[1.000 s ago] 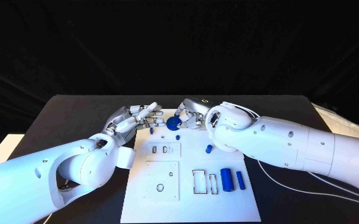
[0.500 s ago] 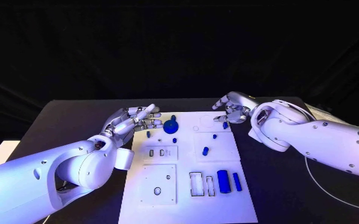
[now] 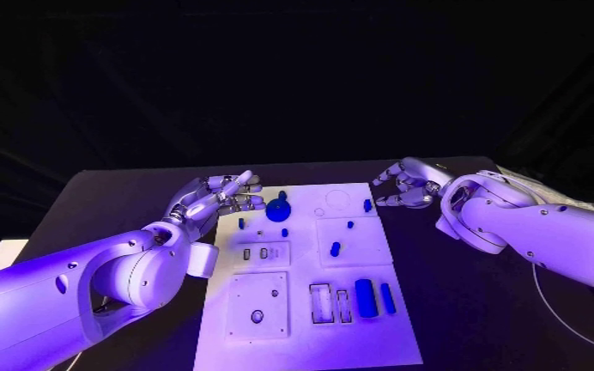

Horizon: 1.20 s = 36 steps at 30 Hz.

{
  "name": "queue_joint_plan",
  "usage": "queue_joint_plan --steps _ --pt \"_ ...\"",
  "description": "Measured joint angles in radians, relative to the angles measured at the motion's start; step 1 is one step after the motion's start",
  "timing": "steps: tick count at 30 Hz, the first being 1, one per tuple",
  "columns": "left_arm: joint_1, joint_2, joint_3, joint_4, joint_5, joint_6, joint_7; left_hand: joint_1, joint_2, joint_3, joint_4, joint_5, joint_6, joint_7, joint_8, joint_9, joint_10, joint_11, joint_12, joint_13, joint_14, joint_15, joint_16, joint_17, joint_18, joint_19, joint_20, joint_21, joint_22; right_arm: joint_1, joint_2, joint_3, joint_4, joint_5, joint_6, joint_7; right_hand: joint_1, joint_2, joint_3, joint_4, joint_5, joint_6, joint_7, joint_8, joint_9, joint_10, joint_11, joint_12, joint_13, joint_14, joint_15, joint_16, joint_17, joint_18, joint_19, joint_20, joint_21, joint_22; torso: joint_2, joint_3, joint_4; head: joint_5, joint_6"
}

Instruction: Assemble the parts on the task board

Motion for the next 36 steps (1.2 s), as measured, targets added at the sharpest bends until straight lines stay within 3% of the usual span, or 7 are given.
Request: queue_joint_plan --steps 8,16,30,36 --pt "0.000 0.003 0.000 -0.005 0.000 0.002 0.000 0.000 0.000 0.000 0.000 0.000 0.000 0.000 0.000 0.000 0.000 0.000 0.000 0.000 0.000 0.000 0.000 0.000 0.000 0.000 0.000 0.000 0.000 -0.020 0.032 0.000 -0.049 -0.012 0.007 0.018 0.009 0.002 0.000 0.000 0.004 0.000 0.000 0.000 0.000 0.000 0.000 0.000 0.000 0.000 0.000 0.000 0.000 0.000 0.000 0.000 0.000 0.001 0.000 0.0000 0.0005 -0.001 -0.005" --pt "0.000 0.004 0.000 -0.007 0.000 0.003 0.000 0.000 0.000 0.000 0.000 0.000 0.000 0.000 0.000 0.000 0.000 0.000 0.000 0.000 0.000 0.000 0.000 0.000 0.000 0.000 0.000 0.000 0.000 -0.036 0.049 0.000 -0.066 -0.023 0.017 0.028 0.014 0.007 -0.003 -0.003 0.004 0.017 -0.006 0.000 0.002 0.000 0.000 0.000 0.000 0.000 0.000 0.000 0.000 0.000 0.000 0.000 0.000 0.001 0.000 -0.0016 0.0021 0.002 -0.012" --pt "0.000 0.004 0.000 -0.009 0.000 0.003 0.000 0.005 0.005 0.000 0.000 0.000 0.000 0.000 0.000 0.000 0.000 0.000 0.000 0.000 0.000 0.000 0.000 0.002 0.000 0.000 0.000 0.000 -0.001 -0.041 0.072 0.000 -0.080 -0.031 0.026 0.036 0.031 0.025 0.003 -0.009 0.008 0.065 -0.012 0.006 0.005 0.004 -0.004 0.006 0.001 0.000 0.000 0.000 0.000 0.000 0.000 0.000 0.000 0.001 -0.001 -0.0020 0.0024 0.004 -0.018" --pt "0.000 0.004 0.000 -0.009 0.000 0.003 0.000 0.005 0.005 0.000 0.000 0.000 0.000 0.000 0.000 0.000 0.000 0.000 0.000 0.000 0.000 0.000 0.000 0.002 0.000 0.000 0.000 0.000 -0.001 -0.042 0.086 0.000 -0.090 -0.032 0.030 0.037 0.038 0.047 0.023 -0.009 0.001 0.089 -0.021 0.009 0.005 0.007 -0.007 0.013 0.003 0.000 -0.008 0.000 0.000 0.000 0.004 -0.004 0.000 0.001 -0.001 -0.0018 0.0026 0.003 -0.020"
